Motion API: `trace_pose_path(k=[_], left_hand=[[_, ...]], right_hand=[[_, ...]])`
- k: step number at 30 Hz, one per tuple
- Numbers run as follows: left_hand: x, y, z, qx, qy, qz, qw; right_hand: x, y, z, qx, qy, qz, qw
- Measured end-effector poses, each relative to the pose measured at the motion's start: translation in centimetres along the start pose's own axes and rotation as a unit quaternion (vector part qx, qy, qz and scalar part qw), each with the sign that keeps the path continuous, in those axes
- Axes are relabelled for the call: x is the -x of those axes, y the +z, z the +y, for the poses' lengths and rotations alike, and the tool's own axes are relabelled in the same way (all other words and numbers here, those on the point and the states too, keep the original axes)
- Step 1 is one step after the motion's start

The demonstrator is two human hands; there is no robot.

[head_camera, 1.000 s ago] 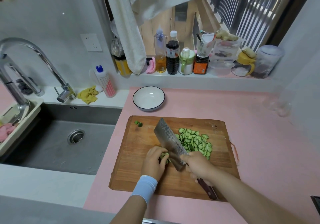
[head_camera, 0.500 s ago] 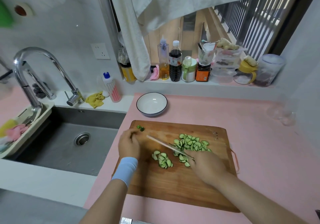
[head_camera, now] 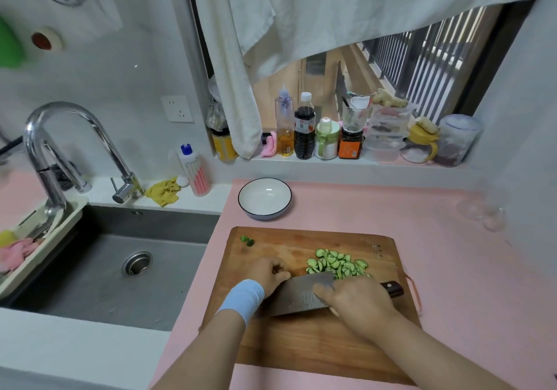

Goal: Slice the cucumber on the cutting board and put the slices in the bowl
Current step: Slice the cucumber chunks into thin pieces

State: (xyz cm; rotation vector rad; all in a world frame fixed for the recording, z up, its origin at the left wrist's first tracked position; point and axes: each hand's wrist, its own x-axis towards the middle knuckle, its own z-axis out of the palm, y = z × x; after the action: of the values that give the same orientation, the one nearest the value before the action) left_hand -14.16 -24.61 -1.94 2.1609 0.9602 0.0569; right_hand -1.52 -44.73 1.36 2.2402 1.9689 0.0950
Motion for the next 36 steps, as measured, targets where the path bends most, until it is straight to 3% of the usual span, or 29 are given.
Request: trace_pose_path(k=[6, 8, 10, 12, 17, 24, 31, 33, 36], left_hand=[[-1.3, -2.4, -3.1, -0.083, 0.017, 0.037, 0.996], [-1.6, -3.3, -4.2, -0.137, 0.023, 0.004, 0.99], [-2.2, -3.0, -5.1, -0.106, 0.049, -0.027, 0.993], [-1.6, -2.8, -5.0, -0.157, 0.105, -0.1, 0.977], [-1.9, -2.2, -4.3, -0.013, 0.032, -0.108, 0.994], [-2.6, -3.0, -3.4, -0.055, 0.007, -0.125, 0.991], [-2.5, -2.2, -3.9, -0.012, -0.031, -0.13, 0.991], [-2.4, -2.3, -3.8, 0.02, -0.061, -0.093, 0.994], [-2.4, -2.2, -4.6, 0.043, -0.127, 0.029, 0.991]], right_hand=[[-0.7, 0.0, -0.7, -0.001, 0.012, -0.005, 1.0], [-0.9, -0.2, -1.0, 0.001, 0.009, -0.021, 1.0], [-1.0, -0.2, -1.4, 0.007, 0.007, -0.035, 0.999], [-1.1, -0.3, -1.7, 0.005, 0.015, -0.043, 0.999], [-1.6, -1.0, -2.0, 0.003, 0.024, -0.043, 0.999], [-1.8, -2.0, -2.3, -0.007, 0.039, -0.083, 0.996], [-1.2, -3.5, -0.6, -0.041, 0.034, -0.091, 0.994], [-0.9, -3.7, 0.3, -0.058, 0.041, -0.082, 0.994], [0.0, -4.2, 2.0, -0.125, 0.076, -0.08, 0.986]])
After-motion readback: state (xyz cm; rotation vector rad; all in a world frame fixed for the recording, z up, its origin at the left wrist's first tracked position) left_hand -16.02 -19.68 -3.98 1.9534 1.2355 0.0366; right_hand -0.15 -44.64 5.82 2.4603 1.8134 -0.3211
